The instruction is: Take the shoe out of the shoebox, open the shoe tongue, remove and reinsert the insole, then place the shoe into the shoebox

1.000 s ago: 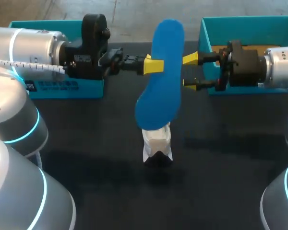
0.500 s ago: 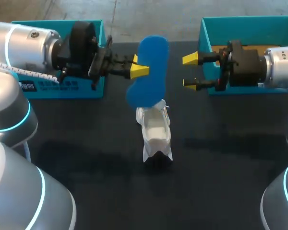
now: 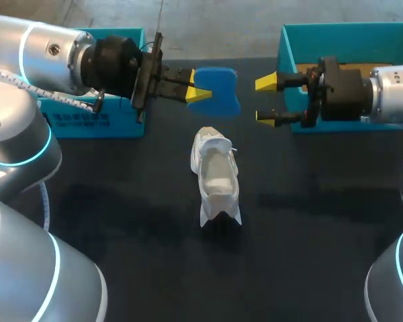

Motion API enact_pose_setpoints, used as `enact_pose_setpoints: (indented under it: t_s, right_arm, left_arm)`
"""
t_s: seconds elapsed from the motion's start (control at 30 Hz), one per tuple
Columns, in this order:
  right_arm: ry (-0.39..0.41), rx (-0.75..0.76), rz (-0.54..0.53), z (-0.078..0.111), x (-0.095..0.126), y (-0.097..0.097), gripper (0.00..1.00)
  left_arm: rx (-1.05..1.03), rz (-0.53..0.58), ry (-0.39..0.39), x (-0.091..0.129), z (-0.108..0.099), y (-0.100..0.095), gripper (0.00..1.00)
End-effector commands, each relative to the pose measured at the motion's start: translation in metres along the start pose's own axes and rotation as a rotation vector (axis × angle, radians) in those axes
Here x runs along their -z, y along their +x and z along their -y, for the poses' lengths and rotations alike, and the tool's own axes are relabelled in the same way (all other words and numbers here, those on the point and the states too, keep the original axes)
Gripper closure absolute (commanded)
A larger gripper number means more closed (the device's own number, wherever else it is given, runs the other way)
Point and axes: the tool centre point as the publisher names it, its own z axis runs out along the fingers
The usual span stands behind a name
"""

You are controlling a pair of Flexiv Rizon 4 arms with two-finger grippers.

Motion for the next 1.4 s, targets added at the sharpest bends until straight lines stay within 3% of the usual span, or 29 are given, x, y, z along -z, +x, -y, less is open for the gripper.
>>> enact_pose_setpoints:
  t_s: [0.03,0.23,0.47,0.83,1.4]
  right_arm:
    - [-0.001,0.000,0.001,-0.001,-0.002,-0.001,0.00]
    - [-0.001,0.000,0.001,-0.001,-0.002,-0.001,0.00]
    - [-0.001,0.000,0.001,-0.001,-0.002,-0.001,0.00]
    - [-0.001,0.000,0.001,-0.001,-0.002,-0.001,0.00]
    - [-0.001,-0.007,-0.011,-0.002,-0.003,-0.002,0.00]
  left_arm:
    - [-0.032,-0.006,0.011,0.000,-0.004,-0.002,1.00]
    - [-0.032,-0.006,0.011,0.000,-0.004,-0.002,1.00]
    - [-0.359,0.005,-0.022,0.006,-0.029,-0.002,1.00]
    - [-0.819,-0.101,-0.040,0.009,-0.059,0.002,1.00]
    - [-1.074,-0.114,-0.096,0.003,-0.096,0.012,1.00]
